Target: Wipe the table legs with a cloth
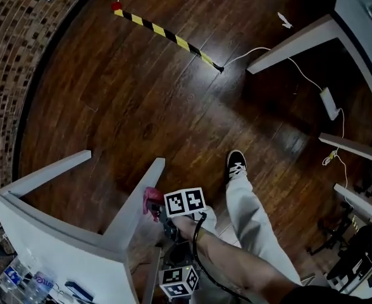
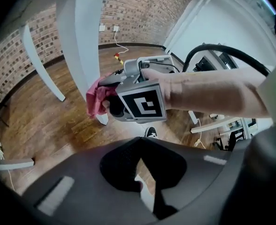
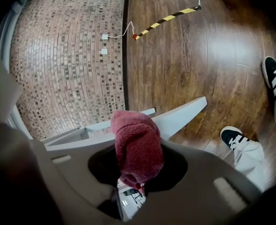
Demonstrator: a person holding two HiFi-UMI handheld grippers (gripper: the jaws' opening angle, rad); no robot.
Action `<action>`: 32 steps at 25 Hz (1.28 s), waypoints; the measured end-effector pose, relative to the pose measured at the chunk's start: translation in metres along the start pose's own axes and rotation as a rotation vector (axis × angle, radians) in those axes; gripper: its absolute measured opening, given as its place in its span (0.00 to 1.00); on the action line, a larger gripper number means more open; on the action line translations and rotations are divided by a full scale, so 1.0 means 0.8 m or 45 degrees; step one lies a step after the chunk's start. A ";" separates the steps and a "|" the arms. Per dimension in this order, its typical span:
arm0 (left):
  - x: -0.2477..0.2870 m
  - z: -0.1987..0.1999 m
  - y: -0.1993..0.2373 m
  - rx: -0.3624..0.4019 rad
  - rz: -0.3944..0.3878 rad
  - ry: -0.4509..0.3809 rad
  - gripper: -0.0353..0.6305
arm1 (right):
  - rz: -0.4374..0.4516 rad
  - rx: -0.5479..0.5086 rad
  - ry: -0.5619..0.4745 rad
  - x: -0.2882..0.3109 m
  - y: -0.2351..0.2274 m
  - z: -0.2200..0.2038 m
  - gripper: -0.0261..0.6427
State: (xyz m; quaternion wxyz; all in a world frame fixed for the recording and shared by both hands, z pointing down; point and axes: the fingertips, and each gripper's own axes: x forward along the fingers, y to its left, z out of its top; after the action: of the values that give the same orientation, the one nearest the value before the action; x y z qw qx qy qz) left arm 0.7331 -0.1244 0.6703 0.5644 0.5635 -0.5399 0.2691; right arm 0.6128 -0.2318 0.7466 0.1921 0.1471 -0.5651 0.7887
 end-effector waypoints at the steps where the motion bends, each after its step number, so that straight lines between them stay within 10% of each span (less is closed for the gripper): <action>1: 0.017 -0.006 0.005 -0.011 -0.002 0.019 0.05 | 0.005 0.008 0.007 0.006 -0.012 0.003 0.17; 10: 0.133 -0.004 0.075 -0.373 0.111 0.066 0.05 | 0.149 0.017 0.079 0.064 -0.102 0.028 0.17; 22: 0.223 -0.004 0.143 -0.208 0.284 0.153 0.05 | 0.182 0.084 0.067 0.115 -0.225 0.073 0.17; 32: 0.350 0.057 0.192 -0.354 0.339 0.042 0.05 | 0.111 0.155 0.018 0.167 -0.340 0.106 0.17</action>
State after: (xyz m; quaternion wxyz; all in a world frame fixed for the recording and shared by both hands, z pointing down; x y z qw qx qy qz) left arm 0.6550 -0.2181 0.9693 0.6049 0.3994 -0.6323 0.2734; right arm 0.6237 -0.2155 1.0606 0.1520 0.1283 -0.5206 0.8303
